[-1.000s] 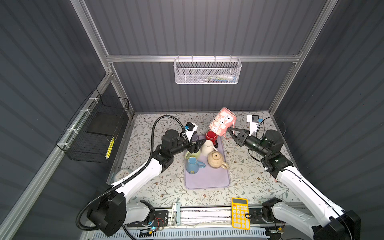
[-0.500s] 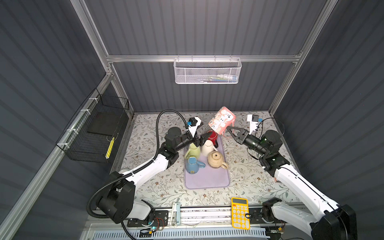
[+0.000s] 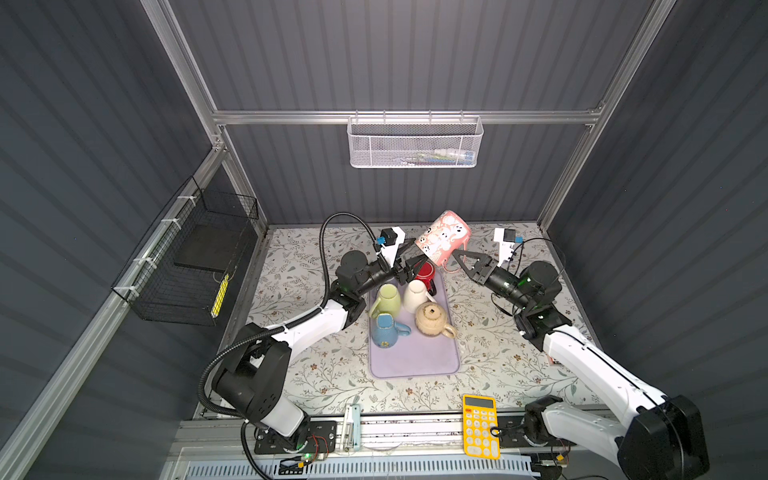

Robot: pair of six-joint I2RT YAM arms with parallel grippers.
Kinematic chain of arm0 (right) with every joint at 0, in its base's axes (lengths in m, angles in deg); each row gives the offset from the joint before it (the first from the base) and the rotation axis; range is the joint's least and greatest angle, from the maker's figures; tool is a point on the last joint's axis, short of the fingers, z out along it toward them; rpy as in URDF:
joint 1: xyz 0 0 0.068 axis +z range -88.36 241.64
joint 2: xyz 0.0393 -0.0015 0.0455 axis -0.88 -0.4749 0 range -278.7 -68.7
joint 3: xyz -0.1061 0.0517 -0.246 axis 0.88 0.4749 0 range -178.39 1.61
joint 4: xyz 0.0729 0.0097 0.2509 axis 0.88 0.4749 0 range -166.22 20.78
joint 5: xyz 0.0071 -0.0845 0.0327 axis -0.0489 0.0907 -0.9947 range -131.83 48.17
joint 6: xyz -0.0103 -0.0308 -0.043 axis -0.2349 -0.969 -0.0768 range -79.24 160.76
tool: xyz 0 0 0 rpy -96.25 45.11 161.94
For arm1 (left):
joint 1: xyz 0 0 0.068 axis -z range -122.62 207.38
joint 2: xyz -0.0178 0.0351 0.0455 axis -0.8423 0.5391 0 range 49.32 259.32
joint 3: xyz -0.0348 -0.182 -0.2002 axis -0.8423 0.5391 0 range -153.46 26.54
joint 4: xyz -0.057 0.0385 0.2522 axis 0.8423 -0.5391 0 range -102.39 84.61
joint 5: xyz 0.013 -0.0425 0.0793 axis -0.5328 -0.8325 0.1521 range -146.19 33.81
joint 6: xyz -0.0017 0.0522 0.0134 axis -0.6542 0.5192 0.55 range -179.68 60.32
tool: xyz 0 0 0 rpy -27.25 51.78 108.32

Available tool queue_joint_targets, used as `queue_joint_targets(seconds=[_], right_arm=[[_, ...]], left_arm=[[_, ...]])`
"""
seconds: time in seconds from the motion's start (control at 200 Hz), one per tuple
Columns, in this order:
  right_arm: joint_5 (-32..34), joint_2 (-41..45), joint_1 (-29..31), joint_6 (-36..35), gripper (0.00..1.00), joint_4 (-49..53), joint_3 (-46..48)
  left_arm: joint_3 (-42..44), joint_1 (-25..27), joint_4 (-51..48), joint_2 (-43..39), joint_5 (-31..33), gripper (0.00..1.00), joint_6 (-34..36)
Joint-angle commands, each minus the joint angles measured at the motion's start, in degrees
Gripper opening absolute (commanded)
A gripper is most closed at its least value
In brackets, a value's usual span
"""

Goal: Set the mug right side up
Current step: 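Grasp the pink mug's rim with the left gripper beside the right gripper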

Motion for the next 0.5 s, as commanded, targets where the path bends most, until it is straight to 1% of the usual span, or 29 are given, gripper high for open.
queue_joint_targets(seconds=[0.0,0.255,0.29,0.32,0.495], right_arm=[[-0.91,0.53,-0.35,2.00,0.00,-11.84,-0.78],[-1.21,-0.07,-0.40,4.10,0.00,-14.43,-0.60],[-1.40,-0.10,-0.37,4.29,0.00,-14.50,-0.69],[-1.49,-1.80,-0.35,4.46,0.00,-14.96,-0.61],[-1.82,-1.82,-0.36,5.41,0.00,-16.19,-0.32]], left_arm=[[-1.98,0.28,4.15,1.16,-1.49,0.60,-1.33],[-2.19,0.26,6.69,2.77,-2.08,0.57,-2.13],[-2.45,0.29,7.11,3.23,-2.07,0.57,-2.26],[-2.68,0.29,7.45,3.66,-2.04,0.56,-2.40],[-4.21,0.29,9.40,5.58,-2.16,0.53,-3.03]])
